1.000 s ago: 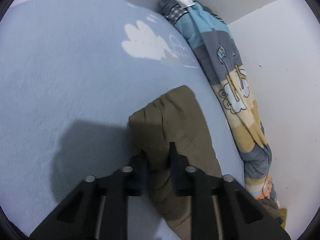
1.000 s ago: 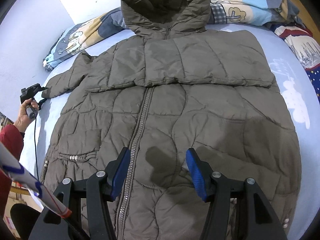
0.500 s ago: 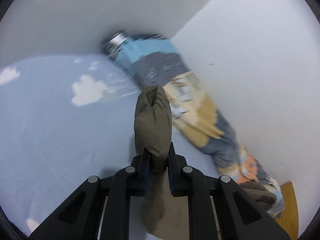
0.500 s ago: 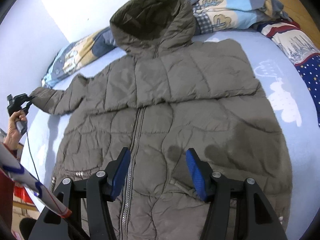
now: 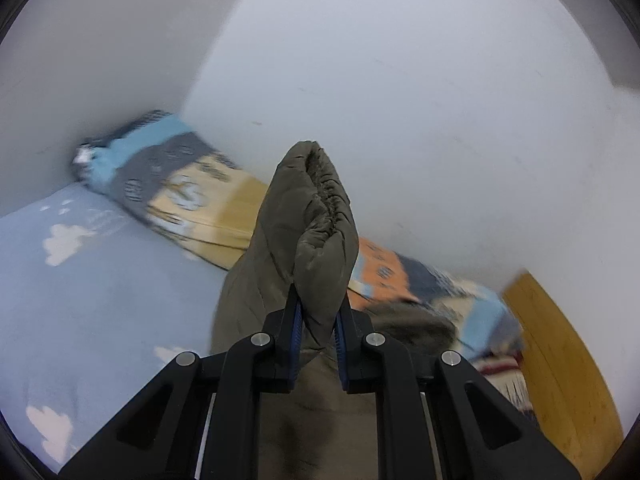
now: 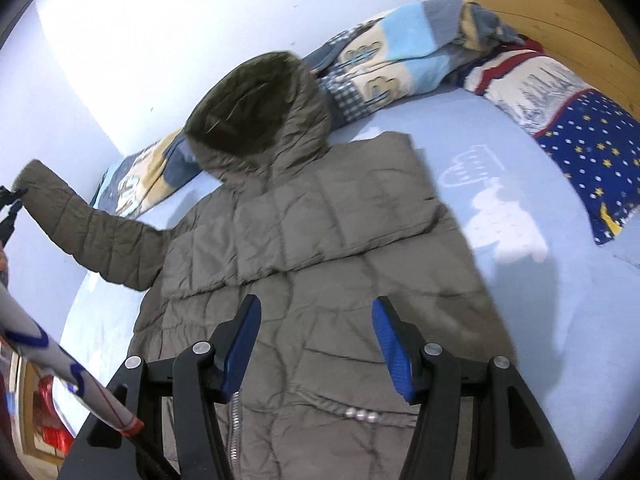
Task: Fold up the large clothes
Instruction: 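Lift the other sleeve with the left gripper and fold it across the jacket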
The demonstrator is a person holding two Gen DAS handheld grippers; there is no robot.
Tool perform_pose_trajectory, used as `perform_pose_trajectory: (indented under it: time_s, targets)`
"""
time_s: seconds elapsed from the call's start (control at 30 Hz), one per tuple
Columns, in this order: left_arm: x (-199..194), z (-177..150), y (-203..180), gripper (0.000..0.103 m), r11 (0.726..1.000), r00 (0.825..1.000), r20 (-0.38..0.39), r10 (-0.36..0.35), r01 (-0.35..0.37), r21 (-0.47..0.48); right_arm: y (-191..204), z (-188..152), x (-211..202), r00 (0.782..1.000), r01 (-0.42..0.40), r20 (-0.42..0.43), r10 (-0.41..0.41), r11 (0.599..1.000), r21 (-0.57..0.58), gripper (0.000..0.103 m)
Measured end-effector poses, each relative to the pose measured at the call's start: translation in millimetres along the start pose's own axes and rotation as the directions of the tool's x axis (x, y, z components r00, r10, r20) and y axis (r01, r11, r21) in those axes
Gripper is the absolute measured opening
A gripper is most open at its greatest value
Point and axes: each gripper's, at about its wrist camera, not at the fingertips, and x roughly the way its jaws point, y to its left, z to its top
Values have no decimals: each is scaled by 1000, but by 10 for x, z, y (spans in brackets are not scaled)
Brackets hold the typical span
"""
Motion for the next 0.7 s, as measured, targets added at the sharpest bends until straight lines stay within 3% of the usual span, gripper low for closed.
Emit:
perform_pose_trajectory:
  time_s: [0.17,0.3,0.47,0.7]
  targets:
    - [250,-448,-895,14,989,994,-88,-65,76,128,-206,33,-141,999,23,28,-23,999,27,62]
    - [515,-881,-1351,14,977,979,-175,-108,137,163,-350,62,-233,999,23,42,-25,998,59,62]
    - [922,-1494,-1794,14,964,960,-264,-98,157,213,-468,91,-332,998,24,63,-30,996,91,62]
    - [1503,-2478,-2104,14,941,921,-386,-46,170,292,-639,112,-333,998,30,51,-38,988,151,62]
